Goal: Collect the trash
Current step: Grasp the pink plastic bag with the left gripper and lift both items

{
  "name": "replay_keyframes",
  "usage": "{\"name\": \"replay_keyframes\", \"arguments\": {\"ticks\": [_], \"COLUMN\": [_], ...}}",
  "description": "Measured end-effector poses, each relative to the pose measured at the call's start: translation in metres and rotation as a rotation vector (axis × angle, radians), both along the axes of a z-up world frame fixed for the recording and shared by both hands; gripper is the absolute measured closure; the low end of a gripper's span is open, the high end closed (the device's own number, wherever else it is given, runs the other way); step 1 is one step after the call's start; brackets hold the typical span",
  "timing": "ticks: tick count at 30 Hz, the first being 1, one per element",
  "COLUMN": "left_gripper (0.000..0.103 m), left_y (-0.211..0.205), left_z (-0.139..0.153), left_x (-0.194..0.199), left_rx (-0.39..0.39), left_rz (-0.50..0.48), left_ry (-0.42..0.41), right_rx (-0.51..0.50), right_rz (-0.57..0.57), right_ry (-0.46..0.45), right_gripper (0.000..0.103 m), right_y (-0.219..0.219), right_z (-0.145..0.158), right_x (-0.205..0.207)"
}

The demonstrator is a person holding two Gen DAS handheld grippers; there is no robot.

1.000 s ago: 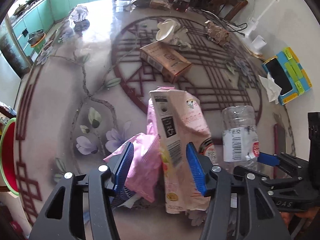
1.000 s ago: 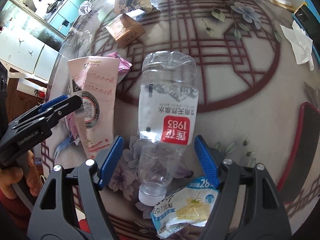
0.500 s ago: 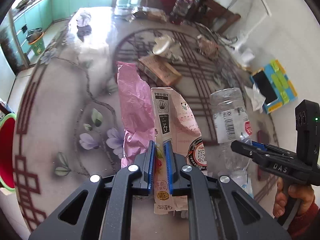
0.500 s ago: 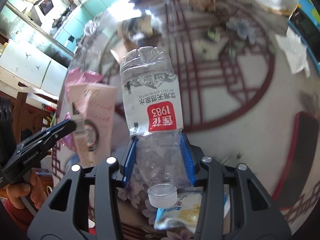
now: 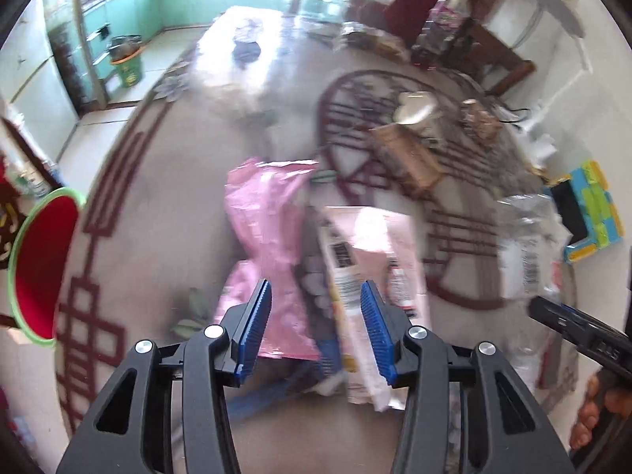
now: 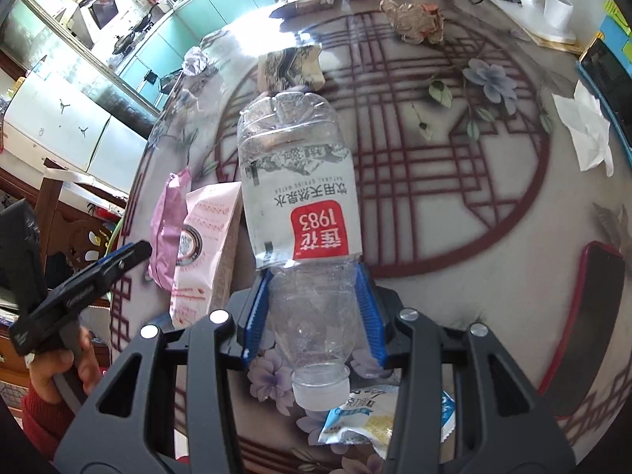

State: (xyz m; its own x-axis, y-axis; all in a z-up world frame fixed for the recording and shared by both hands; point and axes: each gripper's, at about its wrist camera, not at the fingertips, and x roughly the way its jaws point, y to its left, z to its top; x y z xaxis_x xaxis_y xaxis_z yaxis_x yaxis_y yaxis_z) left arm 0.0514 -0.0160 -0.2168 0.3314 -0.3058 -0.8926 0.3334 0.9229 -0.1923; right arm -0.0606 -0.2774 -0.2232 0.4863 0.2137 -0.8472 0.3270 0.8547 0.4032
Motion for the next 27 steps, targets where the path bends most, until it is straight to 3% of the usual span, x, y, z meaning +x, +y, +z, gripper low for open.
{"name": "replay_keyframes", "arguments": {"ticks": [4,8,11,14,22,27], "left_gripper": [0.058,0.059,0.088,0.092,0.092,0.091], "left_y": [0.017,0.013,0.006,0.006,0.006,0.01], "left_z": [-0.014,-0.037,-0.037,-0.018,0.068,0.098], "left_x": [0.011,0.023,0.025,0.021,-0.004,-0.009], "left_rx": [0.032,0.057,0.047,0.018,-0.027,-0.041], "left_rz": [0.084,0.031,0.0,-0.009,-0.038,-0.041], "left_ry": [0.018,0.081,0.081,0.04,-0.169,-0.227], "right_rx": [0.002,0.002,-0.001,-0.002,-0.033,-0.066], "right_rz": [0.003,0.007,0.01,0.006,0.002,0.033], "right_ry": [0.006,0.009,0.005,-0.014,-0.111,-0.183], "right_gripper": [0.061,0.061,0.061,0.061,0.061,0.061], "right_y": [0.003,0.005,0.006,0.007,0.011,0.025], "right_z": [0.0,-0.001,0.0,0.008,0.044,0.072], "right_x": [-0.001,0.001,0.003,0.001,0.005,0.017]}}
